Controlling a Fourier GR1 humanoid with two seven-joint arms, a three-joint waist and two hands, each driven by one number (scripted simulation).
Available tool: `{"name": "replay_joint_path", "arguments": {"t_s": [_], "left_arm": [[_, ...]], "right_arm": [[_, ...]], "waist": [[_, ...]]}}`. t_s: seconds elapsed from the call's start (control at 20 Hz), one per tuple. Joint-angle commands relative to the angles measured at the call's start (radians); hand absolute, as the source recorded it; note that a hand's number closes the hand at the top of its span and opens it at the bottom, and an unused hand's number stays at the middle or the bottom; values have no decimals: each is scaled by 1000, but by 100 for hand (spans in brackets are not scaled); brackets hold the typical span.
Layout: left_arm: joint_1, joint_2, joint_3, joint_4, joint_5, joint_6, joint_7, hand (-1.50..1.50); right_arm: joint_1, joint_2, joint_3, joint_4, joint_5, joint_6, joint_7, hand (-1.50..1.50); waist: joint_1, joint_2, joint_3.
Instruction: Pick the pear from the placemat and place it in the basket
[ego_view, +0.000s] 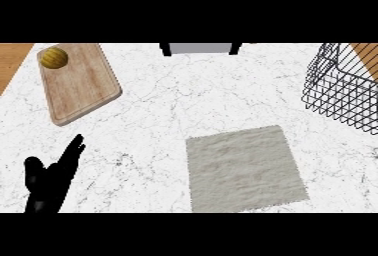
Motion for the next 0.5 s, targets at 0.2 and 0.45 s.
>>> {"name": "replay_joint_path", "arguments": {"t_s": [0.2, 0.45], "left_arm": [[-1, -31, -29, 102, -29, 10, 50, 0], [19, -58, -48, 99, -44, 18, 29, 0]], "right_arm": [[39, -115, -115, 101, -77, 96, -56, 150], [132, -115, -147, 158, -96, 32, -184, 150]], "waist": [[15, 17, -13], [23, 20, -13]]}}
